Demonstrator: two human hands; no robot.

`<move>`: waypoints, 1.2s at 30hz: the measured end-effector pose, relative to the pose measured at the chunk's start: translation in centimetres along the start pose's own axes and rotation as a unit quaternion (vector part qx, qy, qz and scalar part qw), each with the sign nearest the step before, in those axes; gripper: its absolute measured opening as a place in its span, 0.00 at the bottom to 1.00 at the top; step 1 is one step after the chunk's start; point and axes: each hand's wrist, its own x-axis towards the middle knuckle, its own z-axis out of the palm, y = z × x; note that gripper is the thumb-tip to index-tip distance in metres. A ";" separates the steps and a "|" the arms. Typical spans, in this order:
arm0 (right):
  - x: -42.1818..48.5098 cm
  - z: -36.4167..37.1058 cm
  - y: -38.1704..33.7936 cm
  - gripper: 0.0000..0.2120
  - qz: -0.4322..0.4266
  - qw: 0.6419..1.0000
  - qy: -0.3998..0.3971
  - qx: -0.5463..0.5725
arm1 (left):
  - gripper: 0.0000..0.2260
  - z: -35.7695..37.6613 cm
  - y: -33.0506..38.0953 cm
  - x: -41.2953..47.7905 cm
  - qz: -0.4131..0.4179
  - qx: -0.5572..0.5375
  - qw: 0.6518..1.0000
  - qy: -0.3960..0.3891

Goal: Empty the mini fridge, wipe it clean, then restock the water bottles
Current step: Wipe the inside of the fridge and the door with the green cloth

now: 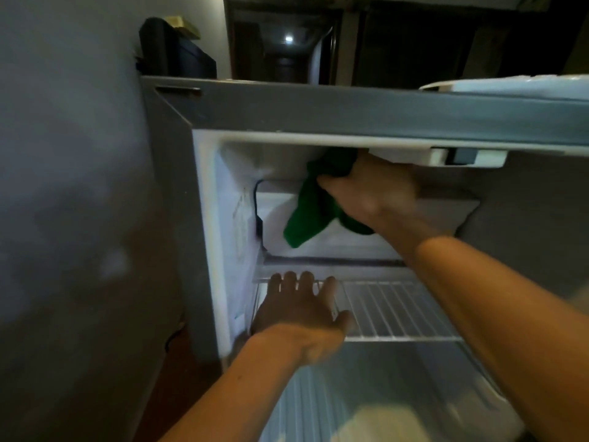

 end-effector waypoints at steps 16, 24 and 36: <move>0.0 0.0 4.3 0.19 -0.014 0.998 0.006 0.067 | 0.28 0.4 -0.4 0.2 -0.011 -0.012 1.000 0.016; 0.9 -1.1 11.3 0.23 0.106 0.977 0.183 0.041 | 0.28 0.2 0.0 0.2 -0.018 -0.014 1.000 0.019; -3.6 6.3 -2.5 0.13 -0.307 0.912 0.270 0.046 | 0.30 0.1 0.2 -0.6 0.001 0.007 0.997 0.071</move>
